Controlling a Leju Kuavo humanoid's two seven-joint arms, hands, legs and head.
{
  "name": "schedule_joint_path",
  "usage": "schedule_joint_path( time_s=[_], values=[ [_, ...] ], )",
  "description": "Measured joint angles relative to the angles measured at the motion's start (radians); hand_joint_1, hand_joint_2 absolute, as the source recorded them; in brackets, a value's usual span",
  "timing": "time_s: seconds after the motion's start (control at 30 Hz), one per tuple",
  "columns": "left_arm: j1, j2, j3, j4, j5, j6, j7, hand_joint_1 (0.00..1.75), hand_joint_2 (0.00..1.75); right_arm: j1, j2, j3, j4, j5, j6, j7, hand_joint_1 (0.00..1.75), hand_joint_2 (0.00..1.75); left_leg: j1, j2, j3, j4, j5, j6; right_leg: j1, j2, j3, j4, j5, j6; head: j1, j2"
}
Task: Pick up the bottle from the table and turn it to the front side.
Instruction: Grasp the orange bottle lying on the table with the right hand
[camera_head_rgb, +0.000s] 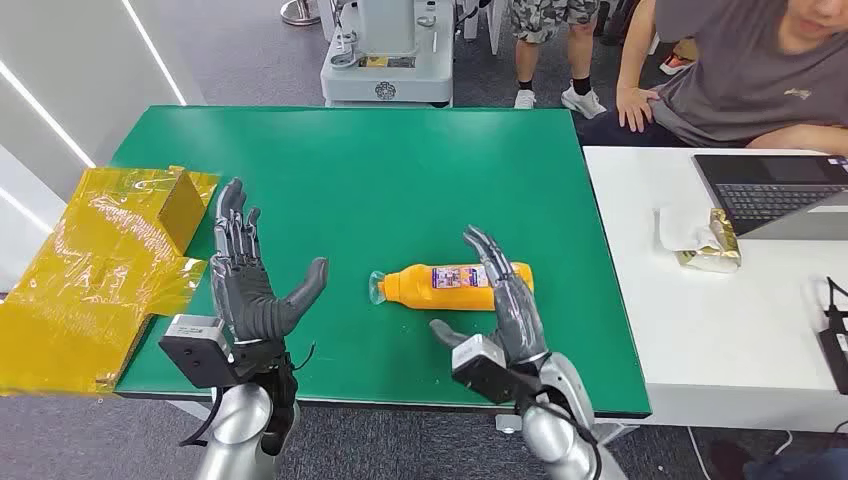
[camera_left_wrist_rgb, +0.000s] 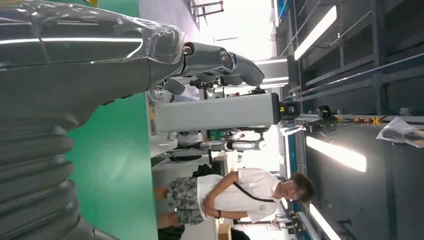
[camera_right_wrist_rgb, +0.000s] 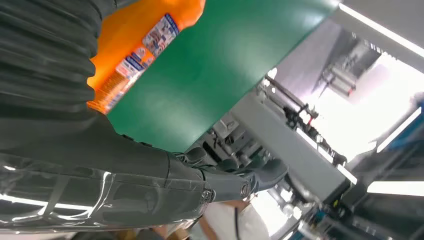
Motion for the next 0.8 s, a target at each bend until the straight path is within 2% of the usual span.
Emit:
schedule_joint_path(
  time_s=[0.07,0.13,0.27,0.37,0.47,0.67,0.8],
  values=[
    [0.000,0.000,0.000,0.002,0.002,-0.003,-0.002,0.00,1.75,-0.038,-0.012,-0.010,0.030,0.004,0.028,-0.005,0.00,1.75,0.000,0.000,0.000,0.000,0.000,0.000,0.000,0.000,0.000,0.000,0.001,0.001,0.000,0.000],
    [-0.002,0.001,0.000,0.009,0.009,-0.008,-0.011,0.00,1.75,-0.127,-0.041,-0.022,0.104,0.008,0.100,-0.012,0.00,1.75,0.000,0.000,-0.001,0.000,0.001,0.000,0.000,0.000,0.000,0.000,0.002,0.000,0.000,0.000],
    [-0.024,0.002,0.000,0.048,0.033,-0.020,-0.040,0.00,1.75,-0.377,-0.108,-0.020,0.322,-0.013,0.276,-0.032,0.00,1.75,-0.001,0.000,-0.003,0.002,0.004,0.002,-0.001,0.000,-0.002,0.000,0.005,0.002,0.000,0.000],
    [-0.035,0.001,0.000,0.073,0.041,-0.026,-0.050,0.00,1.75,-0.525,-0.135,-0.015,0.455,-0.018,0.328,-0.040,0.00,1.75,0.000,-0.001,-0.004,0.002,0.005,0.002,-0.001,-0.001,-0.002,0.000,0.006,0.002,0.000,0.000],
    [-0.044,0.001,0.000,0.089,0.043,-0.029,-0.053,0.00,1.75,-0.612,-0.147,0.009,0.545,-0.003,0.379,-0.023,0.00,1.75,0.000,-0.001,-0.004,0.002,0.004,0.002,-0.001,0.000,-0.003,0.000,0.006,0.002,0.000,0.000],
    [-0.065,0.000,-0.005,0.116,0.060,-0.036,-0.056,0.00,1.75,-0.809,-0.148,0.090,0.748,-0.002,0.583,0.029,0.00,1.75,0.000,-0.001,-0.006,0.002,0.005,0.002,0.000,-0.001,-0.005,0.001,0.006,0.002,0.000,0.000],
    [-0.070,0.000,-0.010,0.130,0.065,-0.038,-0.060,0.00,1.75,-0.850,-0.130,0.144,0.850,-0.004,0.625,0.030,0.00,1.75,0.000,-0.001,-0.006,0.002,0.005,0.002,0.000,0.000,-0.005,0.001,0.006,0.002,0.000,0.000]
  ],
)
